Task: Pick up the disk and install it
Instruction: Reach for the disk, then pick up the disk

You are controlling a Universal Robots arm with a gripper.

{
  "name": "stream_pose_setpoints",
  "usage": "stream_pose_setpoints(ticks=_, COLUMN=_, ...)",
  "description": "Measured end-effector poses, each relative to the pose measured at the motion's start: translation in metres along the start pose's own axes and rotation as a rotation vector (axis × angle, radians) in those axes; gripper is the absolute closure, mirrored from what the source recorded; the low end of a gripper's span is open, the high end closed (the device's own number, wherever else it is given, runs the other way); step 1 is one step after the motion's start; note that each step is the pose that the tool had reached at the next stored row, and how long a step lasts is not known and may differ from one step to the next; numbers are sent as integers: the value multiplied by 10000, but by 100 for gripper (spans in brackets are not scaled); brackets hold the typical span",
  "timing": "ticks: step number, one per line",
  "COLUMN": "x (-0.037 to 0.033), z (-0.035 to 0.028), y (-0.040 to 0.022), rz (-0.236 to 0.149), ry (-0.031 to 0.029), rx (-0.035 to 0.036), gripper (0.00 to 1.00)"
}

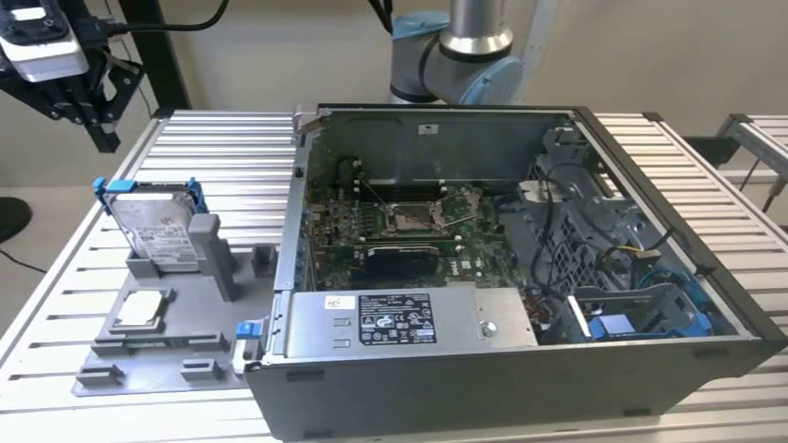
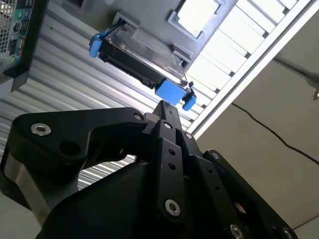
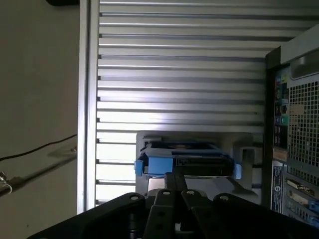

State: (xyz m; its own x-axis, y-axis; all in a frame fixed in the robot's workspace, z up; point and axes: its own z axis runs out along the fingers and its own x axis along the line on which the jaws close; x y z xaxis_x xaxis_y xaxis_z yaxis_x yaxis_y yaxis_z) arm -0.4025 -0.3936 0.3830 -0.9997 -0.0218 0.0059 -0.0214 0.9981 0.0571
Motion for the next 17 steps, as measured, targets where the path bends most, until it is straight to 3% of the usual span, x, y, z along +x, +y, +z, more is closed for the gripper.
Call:
stream_pose_setpoints(ticks=5, x=29, z=1, y=0, rz=-312, ry=1, rx=3, gripper=100)
stream_pose_setpoints(ticks=10, x=34, z=3, y=-4, rz=-623, ry=-70, rx=7, gripper=100)
stream_pose_setpoints(ticks=17, x=44, z=2, y=-4, rz=-635, ry=-72, rx=8, gripper=100)
